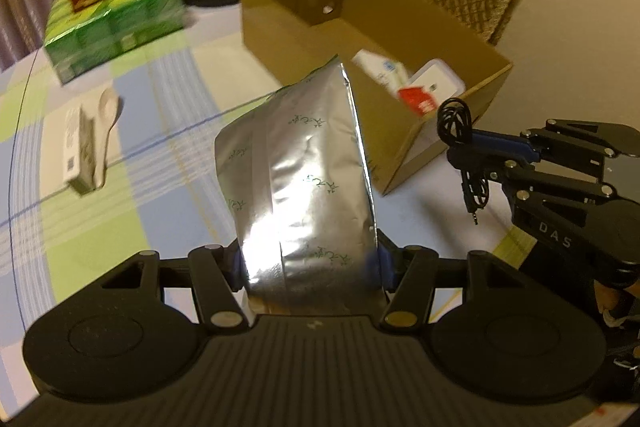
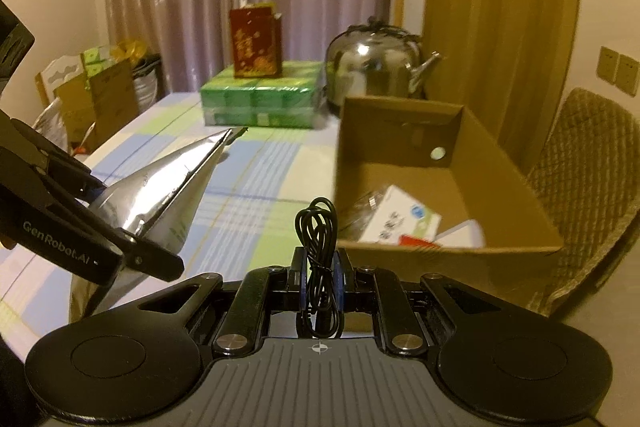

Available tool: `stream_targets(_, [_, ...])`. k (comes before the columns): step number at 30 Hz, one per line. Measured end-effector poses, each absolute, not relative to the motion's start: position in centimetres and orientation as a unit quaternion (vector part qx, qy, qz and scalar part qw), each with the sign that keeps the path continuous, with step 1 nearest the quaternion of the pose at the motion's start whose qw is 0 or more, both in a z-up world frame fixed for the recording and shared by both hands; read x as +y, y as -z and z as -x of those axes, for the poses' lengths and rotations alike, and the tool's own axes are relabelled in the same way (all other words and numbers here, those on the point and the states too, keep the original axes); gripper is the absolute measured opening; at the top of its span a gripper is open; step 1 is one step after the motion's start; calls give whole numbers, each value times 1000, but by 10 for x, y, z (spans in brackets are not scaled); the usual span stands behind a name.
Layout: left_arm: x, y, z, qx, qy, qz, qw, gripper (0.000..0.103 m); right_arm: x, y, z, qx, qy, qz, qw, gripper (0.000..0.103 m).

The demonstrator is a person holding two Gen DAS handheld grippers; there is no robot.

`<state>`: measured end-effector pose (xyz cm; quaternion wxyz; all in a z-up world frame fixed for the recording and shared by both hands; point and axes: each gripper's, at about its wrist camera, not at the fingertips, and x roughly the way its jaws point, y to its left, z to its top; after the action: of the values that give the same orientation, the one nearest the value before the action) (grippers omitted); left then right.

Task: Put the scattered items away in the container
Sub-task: 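Carry the foil bag and black cable over the cardboard box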

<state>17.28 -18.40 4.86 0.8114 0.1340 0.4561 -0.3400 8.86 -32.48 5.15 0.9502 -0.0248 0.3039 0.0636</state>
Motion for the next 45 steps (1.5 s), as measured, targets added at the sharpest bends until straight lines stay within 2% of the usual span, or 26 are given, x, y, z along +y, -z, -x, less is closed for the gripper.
stream_targets(26, [-304, -115, -202, 396, 401, -137, 814, 55, -419, -106, -137, 269, -17, 9, 963, 10])
stream_targets(45, [-363, -104, -274, 414, 391, -74, 819, 55, -471, -93, -200, 282, -14, -16, 959, 10])
